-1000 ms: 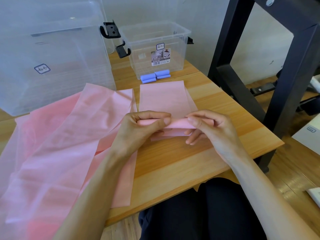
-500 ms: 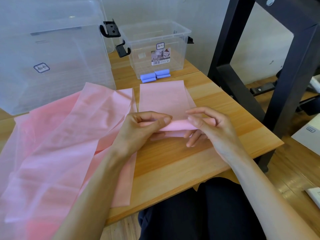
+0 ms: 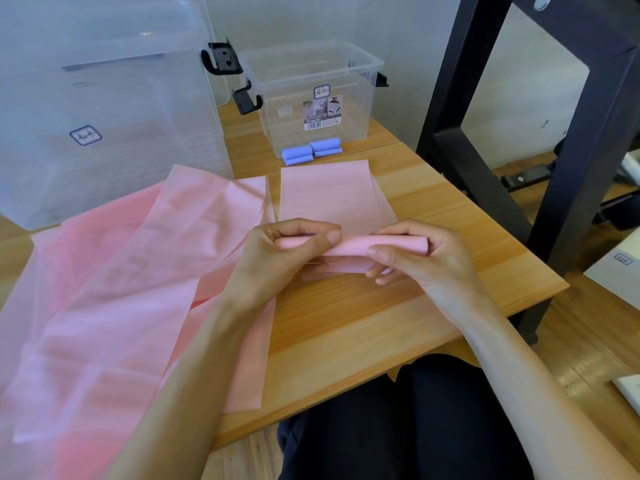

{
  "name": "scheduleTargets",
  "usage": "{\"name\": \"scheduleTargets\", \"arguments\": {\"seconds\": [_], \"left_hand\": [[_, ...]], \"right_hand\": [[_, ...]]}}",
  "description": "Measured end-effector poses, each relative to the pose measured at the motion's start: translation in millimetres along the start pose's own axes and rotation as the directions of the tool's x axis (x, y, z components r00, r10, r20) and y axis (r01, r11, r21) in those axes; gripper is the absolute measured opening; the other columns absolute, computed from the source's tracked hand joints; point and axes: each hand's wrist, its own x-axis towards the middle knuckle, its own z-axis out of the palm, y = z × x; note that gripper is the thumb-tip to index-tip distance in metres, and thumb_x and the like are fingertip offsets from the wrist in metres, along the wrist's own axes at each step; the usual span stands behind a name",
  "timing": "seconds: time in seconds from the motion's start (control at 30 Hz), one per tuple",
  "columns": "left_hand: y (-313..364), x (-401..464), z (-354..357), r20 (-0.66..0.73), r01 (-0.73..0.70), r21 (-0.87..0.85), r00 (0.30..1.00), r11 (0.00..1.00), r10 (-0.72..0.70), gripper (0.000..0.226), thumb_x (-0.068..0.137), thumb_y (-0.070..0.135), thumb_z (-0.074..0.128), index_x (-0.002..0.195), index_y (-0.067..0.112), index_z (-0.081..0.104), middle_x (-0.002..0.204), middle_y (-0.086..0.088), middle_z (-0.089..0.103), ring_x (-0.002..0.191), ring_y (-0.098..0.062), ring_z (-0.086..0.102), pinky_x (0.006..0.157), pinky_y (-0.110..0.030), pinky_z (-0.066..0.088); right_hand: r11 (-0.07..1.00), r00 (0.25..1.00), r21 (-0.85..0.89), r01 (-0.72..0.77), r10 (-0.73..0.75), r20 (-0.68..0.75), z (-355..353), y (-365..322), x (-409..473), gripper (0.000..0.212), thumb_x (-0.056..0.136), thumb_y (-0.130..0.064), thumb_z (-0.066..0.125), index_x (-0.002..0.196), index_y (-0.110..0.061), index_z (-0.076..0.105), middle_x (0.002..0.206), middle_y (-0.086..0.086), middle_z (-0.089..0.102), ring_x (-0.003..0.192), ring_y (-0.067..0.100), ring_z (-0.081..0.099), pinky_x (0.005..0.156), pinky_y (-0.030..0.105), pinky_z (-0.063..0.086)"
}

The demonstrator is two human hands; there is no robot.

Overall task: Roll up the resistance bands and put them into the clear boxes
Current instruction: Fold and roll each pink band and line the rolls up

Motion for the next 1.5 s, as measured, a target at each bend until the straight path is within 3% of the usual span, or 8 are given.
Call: {"name": "scheduleTargets", "arguments": {"seconds": [0.13,0.37,0.47,0.57,0.83,1.1,1.37,1.5], "left_hand": [[0,0,0,0.030,-0.014,-0.018,0.999,1.000,0.014,0.023,0.076,0.030,0.069,0.091,0.015,0.078,0.087,0.002,0.076,0.079,-0.006,0.069,0.066,-0.017,0.055],[-2,2,-1,-0.014,-0.033,-0.011,0.999,0.999,0.033,0.019,0.068,0.031,0.078,0.086,0.024,0.079,0.086,0.002,0.076,0.078,-0.007,0.068,0.069,-0.020,0.056],[-1,1,-6,0.089,0.011,0.028,0.996,1.000,-0.014,0.028,0.064,0.025,0.086,0.091,0.026,0.080,0.088,-0.003,0.076,0.077,-0.012,0.068,0.074,-0.026,0.058],[0,-1,-6,0.133,0.019,0.039,0.991,0.999,-0.024,0.033,0.065,0.019,0.081,0.097,0.022,0.078,0.090,-0.001,0.076,0.078,-0.009,0.068,0.069,-0.021,0.056],[6,-9,-4,0.144,-0.006,0.087,0.990,0.996,-0.006,0.037,0.062,0.015,0.082,0.099,0.018,0.078,0.098,-0.002,0.077,0.096,-0.017,0.072,0.089,-0.025,0.056],[13,-38,9,0.079,0.014,0.025,0.997,1.000,-0.016,0.033,0.057,0.017,0.082,0.089,0.022,0.079,0.093,0.000,0.078,0.089,-0.010,0.072,0.084,-0.018,0.056],[7,-77,14,0.045,0.048,0.016,0.998,0.999,-0.048,0.023,0.074,0.026,0.074,0.095,0.019,0.079,0.095,0.001,0.078,0.093,-0.013,0.072,0.082,-0.019,0.057],[1,-92,15,0.003,0.066,0.001,0.998,0.998,-0.066,0.028,0.070,0.030,0.075,0.094,0.017,0.080,0.096,-0.002,0.077,0.096,-0.019,0.072,0.086,-0.027,0.058]], "right_hand": [[1.000,1.000,0.008,-0.004,0.004,0.013,0,-1,0,0.028,0.075,-0.013,0.076,0.101,-0.003,0.071,0.085,0.014,0.075,0.069,0.030,0.073,0.058,0.030,0.060],[1.000,0.999,0.017,0.013,-0.014,0.029,1,1,1,0.025,0.079,-0.007,0.074,0.104,-0.002,0.069,0.091,0.013,0.074,0.074,0.030,0.074,0.059,0.031,0.060],[0.999,1.000,0.028,0.028,-0.028,0.012,1,1,0,0.025,0.080,-0.005,0.074,0.104,0.000,0.069,0.093,0.012,0.074,0.080,0.029,0.074,0.059,0.030,0.060],[0.999,1.000,0.038,0.015,-0.016,0.027,0,-1,0,0.027,0.079,-0.003,0.074,0.106,-0.003,0.069,0.098,0.012,0.074,0.082,0.030,0.074,0.061,0.031,0.061],[1.000,1.000,0.014,-0.028,0.027,0.014,-2,-6,-18,0.026,0.078,-0.005,0.074,0.103,-0.005,0.070,0.093,0.010,0.075,0.078,0.029,0.074,0.061,0.031,0.061],[0.997,0.997,0.046,-0.062,0.063,-0.036,-1,-21,-44,0.027,0.078,-0.008,0.074,0.104,-0.004,0.071,0.091,0.010,0.075,0.079,0.026,0.074,0.064,0.031,0.061],[0.986,0.988,0.067,-0.156,0.157,-0.009,4,-29,-75,0.029,0.073,-0.013,0.076,0.101,-0.006,0.073,0.097,0.010,0.075,0.080,0.029,0.075,0.064,0.031,0.062],[0.982,0.984,0.069,-0.174,0.177,-0.033,8,-28,-94,0.027,0.076,-0.015,0.074,0.102,-0.006,0.073,0.089,0.013,0.075,0.080,0.028,0.075,0.068,0.032,0.062]]}}
